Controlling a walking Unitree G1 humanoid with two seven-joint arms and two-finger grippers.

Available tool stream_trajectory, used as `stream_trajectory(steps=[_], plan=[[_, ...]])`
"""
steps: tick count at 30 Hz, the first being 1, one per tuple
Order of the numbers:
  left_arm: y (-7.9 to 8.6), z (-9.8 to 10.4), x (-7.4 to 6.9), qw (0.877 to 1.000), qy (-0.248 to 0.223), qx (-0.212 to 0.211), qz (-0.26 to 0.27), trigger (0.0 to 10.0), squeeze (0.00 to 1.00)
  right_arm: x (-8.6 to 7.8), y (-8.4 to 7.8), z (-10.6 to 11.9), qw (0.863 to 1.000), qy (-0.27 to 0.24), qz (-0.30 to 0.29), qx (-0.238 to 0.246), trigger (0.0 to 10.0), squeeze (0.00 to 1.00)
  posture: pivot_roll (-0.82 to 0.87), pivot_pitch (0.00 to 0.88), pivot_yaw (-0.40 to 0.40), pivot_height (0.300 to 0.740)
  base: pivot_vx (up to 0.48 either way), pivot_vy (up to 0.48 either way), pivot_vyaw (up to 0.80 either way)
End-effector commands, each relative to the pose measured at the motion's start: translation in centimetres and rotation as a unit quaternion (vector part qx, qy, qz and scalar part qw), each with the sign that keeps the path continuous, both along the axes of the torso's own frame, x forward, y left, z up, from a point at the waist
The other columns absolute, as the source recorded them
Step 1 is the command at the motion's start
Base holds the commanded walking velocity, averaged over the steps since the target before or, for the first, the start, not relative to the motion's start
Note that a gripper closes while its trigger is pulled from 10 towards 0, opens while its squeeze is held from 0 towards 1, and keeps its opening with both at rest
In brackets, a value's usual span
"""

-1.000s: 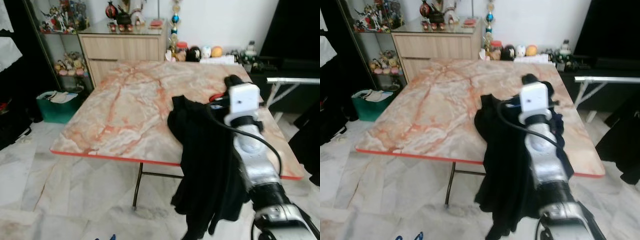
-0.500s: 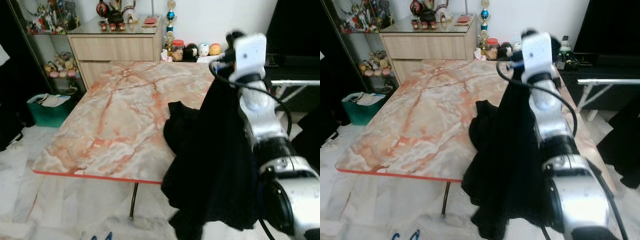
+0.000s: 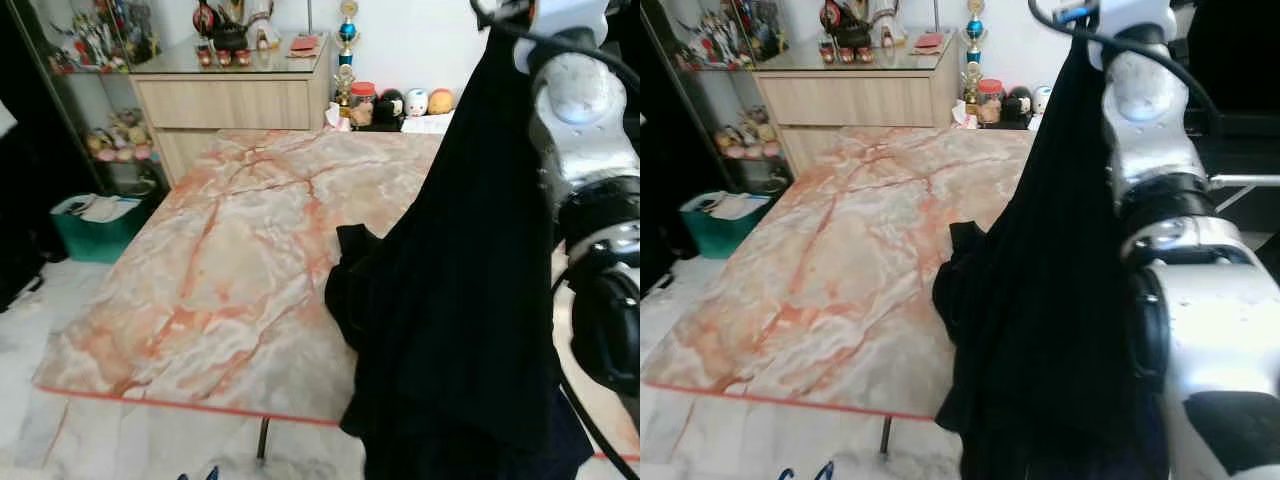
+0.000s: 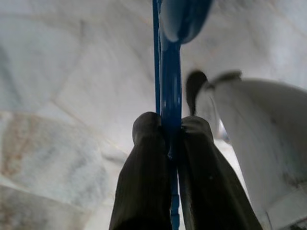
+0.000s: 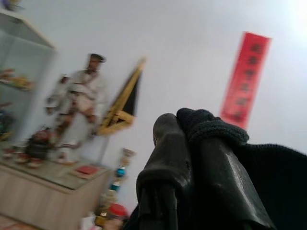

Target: Hang hanger

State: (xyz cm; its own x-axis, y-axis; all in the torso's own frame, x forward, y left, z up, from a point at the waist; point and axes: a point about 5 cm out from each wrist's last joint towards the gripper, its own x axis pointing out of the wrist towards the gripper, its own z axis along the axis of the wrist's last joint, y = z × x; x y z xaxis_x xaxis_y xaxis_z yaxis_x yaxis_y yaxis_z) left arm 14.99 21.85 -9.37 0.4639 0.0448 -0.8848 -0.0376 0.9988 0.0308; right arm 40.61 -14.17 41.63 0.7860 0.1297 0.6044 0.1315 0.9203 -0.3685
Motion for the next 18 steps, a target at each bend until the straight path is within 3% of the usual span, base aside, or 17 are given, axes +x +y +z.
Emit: stream_trajectory(steps=[1, 2, 3, 6, 7, 10, 11, 14, 18], plan=[[0.0, -0.2, -0.5, 1.000, 0.011, 0.001, -0.001, 10.0, 0.00, 0.4, -0.8, -0.9, 0.999, 0.025, -0.023, -0.016, 10.0, 0.00, 0.01, 0.000, 0.057, 0.740, 0.311, 0.000, 0.00], [0.0, -0.2, -0.6, 1.000, 0.011, 0.002, -0.001, 10.0, 0.00, 0.9, -0.8, -2.6, 0.997, 0.059, -0.029, -0.025, 10.0, 0.00, 0.01, 0.000, 0.057, 0.740, 0.311, 0.000, 0.00], [0.0, -0.2, -0.6, 1.000, 0.011, 0.002, -0.001, 10.0, 0.00, 0.9, -0.8, -2.6, 0.997, 0.059, -0.029, -0.025, 10.0, 0.00, 0.01, 0.000, 0.057, 0.740, 0.311, 0.000, 0.00], [0.1, -0.3, -0.7, 1.000, 0.014, 0.004, -0.001, 10.0, 0.00, 1.8, -1.1, -6.5, 0.991, 0.133, -0.022, 0.005, 10.0, 0.00, 0.02, 0.000, 0.058, 0.740, 0.291, 0.000, 0.00], [0.1, -0.3, -0.8, 1.000, 0.017, 0.005, -0.002, 10.0, 0.00, 2.0, -1.3, -9.3, 0.985, 0.172, -0.028, 0.007, 10.0, 0.00, 0.03, 0.000, 0.058, 0.740, 0.000, 0.000, 0.00], [0.2, -0.3, -0.9, 1.000, 0.018, 0.005, -0.002, 10.0, 0.00, 2.1, -1.4, -11.9, 0.978, 0.206, -0.020, 0.029, 10.0, 0.00, 0.02, 0.000, 0.060, 0.740, 0.000, 0.000, 0.00], [0.2, -0.4, -1.0, 1.000, 0.019, 0.005, 0.000, 10.0, 0.00, 2.0, -1.5, -13.8, 0.973, 0.225, -0.021, 0.038, 10.0, 0.00, 0.02, 0.000, 0.064, 0.740, 0.000, 0.000, 0.00], [0.2, -0.4, -1.2, 1.000, 0.022, 0.007, -0.002, 10.0, 0.00, 1.3, -1.9, -18.1, 0.967, 0.249, -0.014, 0.051, 10.0, 0.00, 0.02, 0.000, 0.068, 0.740, 0.000, 0.000, 0.00], [0.3, -0.5, -1.4, 1.000, 0.024, 0.009, -0.003, 10.0, 0.00, -0.4, -2.2, -20.6, 0.971, 0.234, 0.006, 0.055, 10.0, 0.00, 0.01, 0.000, 0.070, 0.740, 0.000, 0.000, 0.00]])
